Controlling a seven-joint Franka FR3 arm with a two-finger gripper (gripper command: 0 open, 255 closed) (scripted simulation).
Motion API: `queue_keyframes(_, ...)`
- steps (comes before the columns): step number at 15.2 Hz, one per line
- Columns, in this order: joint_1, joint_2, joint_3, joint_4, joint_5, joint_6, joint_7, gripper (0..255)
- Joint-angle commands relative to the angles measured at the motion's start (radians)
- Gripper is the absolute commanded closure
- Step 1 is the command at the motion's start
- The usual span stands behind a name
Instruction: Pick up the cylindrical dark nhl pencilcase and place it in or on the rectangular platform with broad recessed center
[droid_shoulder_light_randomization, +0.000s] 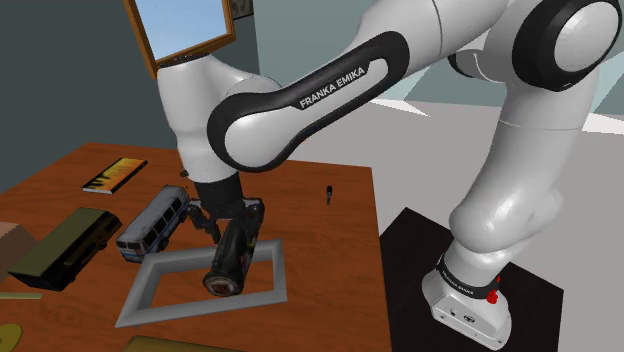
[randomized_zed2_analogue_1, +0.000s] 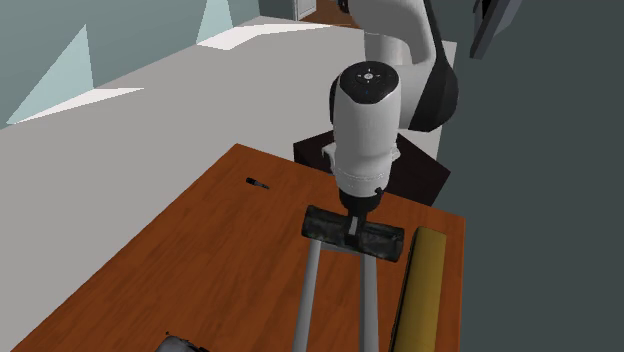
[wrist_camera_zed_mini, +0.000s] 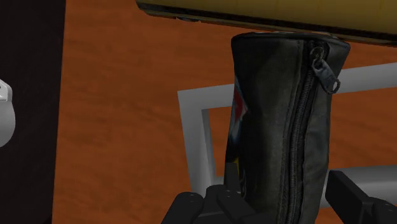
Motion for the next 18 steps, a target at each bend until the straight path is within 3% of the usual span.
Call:
queue_keyframes(1, 0.110, 0.124, -0.061, 0.110, -0.121, -0.045, 0.084, 255)
queue_keyframes(5, 0.322, 0.313, -0.178, 0.358, -0.254, -0.150, 0.152, 255)
queue_keyframes(6, 0.354, 0.342, -0.194, 0.403, -0.271, -0.170, 0.157, 255)
queue_keyframes(18, 0.361, 0.392, -0.233, 0.305, -0.319, -0.039, 0.181, 255)
